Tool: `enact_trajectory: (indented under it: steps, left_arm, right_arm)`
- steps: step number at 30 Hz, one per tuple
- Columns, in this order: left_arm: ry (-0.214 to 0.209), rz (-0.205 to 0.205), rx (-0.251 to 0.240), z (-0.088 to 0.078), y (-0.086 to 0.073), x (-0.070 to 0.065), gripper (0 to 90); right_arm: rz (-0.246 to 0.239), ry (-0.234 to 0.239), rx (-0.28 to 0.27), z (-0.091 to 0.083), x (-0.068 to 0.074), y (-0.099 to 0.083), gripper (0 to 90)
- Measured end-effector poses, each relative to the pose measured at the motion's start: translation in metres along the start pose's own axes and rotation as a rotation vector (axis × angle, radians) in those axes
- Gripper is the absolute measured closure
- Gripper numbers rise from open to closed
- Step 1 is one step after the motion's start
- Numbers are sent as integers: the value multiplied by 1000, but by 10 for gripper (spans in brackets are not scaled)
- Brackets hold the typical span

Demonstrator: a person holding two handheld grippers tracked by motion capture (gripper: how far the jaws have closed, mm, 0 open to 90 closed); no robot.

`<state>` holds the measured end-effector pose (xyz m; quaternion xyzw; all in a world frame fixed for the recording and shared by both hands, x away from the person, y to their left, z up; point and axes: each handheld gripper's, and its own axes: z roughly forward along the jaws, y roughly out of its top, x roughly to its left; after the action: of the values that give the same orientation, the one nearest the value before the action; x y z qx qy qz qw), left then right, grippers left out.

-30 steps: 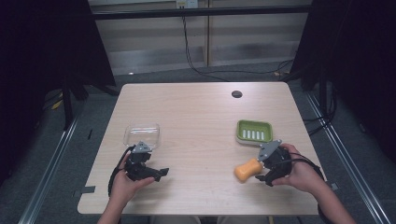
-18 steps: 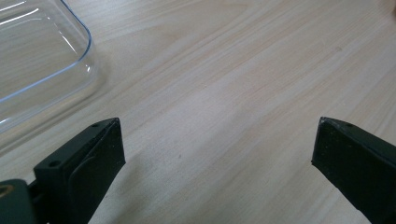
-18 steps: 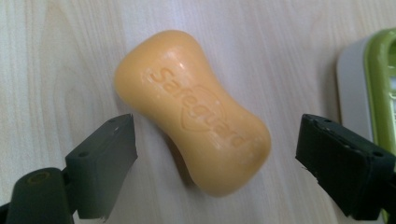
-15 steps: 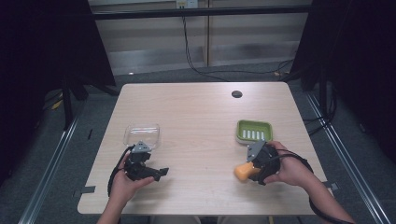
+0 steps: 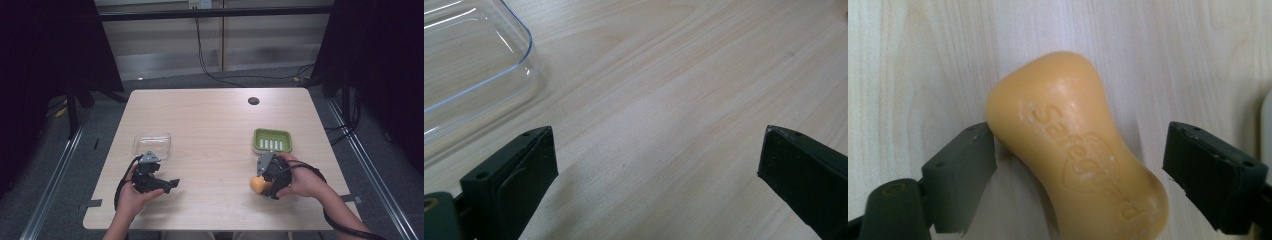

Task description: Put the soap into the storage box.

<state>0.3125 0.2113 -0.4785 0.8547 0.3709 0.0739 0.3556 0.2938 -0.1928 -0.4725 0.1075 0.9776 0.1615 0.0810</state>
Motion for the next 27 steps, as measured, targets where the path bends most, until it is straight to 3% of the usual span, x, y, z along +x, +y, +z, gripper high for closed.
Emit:
enact_trajectory:
  steps: [6,10,11,13,17,18,20,23,25,26,27]
  left_arm:
    - [2,-7,1,0,0,0,20]
    - [5,-10,-1,-1,0,1,20]
    - [5,-11,-1,0,0,1,20]
    - [7,-9,-12,0,0,1,20]
    - [7,-11,-12,-1,0,0,20]
    - [7,-11,-12,-1,0,0,20]
    - [9,-11,-14,-1,-1,0,20]
    - [7,-13,-6,-2,0,0,20]
    - [6,-10,-4,-2,0,0,21]
    - [6,-10,-4,-2,0,0,21]
    - [8,-7,-4,-2,0,0,20]
  right_arm:
    - [11,31,15,5,-1,5,167]
    - [67,63,17,5,-2,5,238]
    - [50,70,6,5,-4,5,256]
    - [63,89,12,5,-6,6,299]
    - [137,109,33,4,-5,7,349]
    - [112,108,10,6,-7,7,367]
    - [151,125,15,5,-7,7,398]
    - [161,116,12,5,-8,7,411]
    - [210,106,29,5,-7,9,414]
    - [210,106,29,5,-7,9,414]
    - [261,112,42,4,-8,9,417]
